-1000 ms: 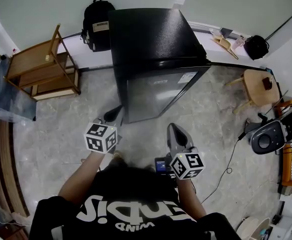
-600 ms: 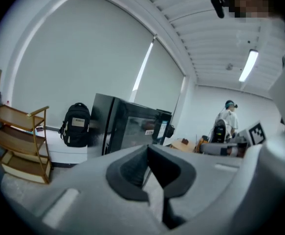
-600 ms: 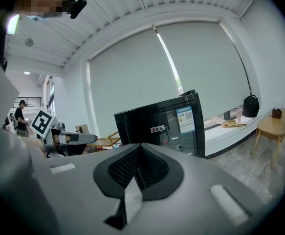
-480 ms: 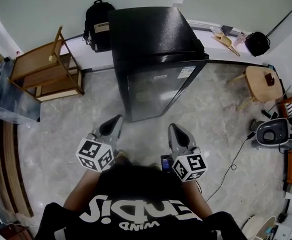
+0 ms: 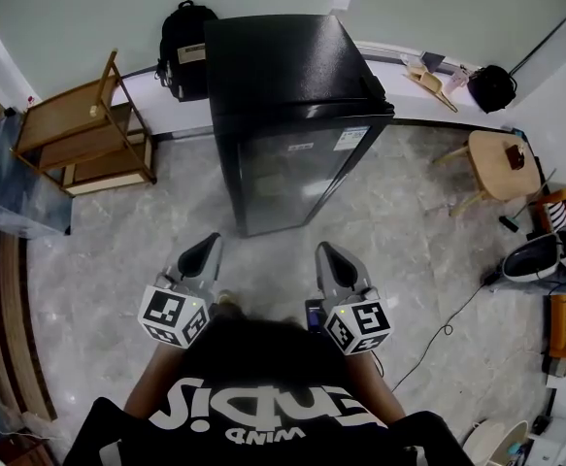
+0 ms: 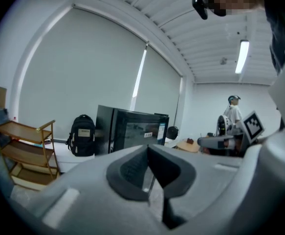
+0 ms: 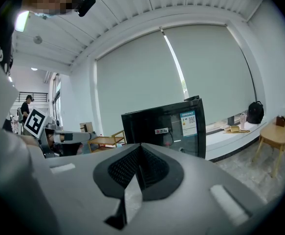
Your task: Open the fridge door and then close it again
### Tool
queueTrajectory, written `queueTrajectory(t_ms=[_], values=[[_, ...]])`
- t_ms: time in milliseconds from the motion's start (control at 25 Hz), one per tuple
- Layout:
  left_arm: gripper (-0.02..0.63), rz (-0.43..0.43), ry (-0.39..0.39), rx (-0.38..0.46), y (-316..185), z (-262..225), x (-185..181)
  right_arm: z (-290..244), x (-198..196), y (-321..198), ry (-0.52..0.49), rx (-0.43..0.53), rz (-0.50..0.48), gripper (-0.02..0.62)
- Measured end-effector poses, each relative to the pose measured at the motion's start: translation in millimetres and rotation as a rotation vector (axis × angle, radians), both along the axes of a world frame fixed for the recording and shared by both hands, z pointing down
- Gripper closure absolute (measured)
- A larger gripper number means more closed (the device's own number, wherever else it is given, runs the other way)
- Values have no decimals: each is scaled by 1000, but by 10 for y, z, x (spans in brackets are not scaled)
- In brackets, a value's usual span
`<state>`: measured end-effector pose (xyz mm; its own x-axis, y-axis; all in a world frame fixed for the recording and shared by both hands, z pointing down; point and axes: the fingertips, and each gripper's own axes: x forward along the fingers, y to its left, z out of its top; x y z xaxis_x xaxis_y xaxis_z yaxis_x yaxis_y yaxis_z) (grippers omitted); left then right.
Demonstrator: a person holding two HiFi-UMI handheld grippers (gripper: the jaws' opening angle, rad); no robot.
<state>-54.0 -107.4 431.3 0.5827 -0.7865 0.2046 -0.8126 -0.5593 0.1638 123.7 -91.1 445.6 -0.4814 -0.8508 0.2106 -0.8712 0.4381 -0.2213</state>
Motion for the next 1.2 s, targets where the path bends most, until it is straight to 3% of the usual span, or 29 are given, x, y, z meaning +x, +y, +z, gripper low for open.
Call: queueTrajectory(t_ms=[1200], values=[[604,-29,8,-22,72,51,5,-57,56,36,3,24,-37,598]])
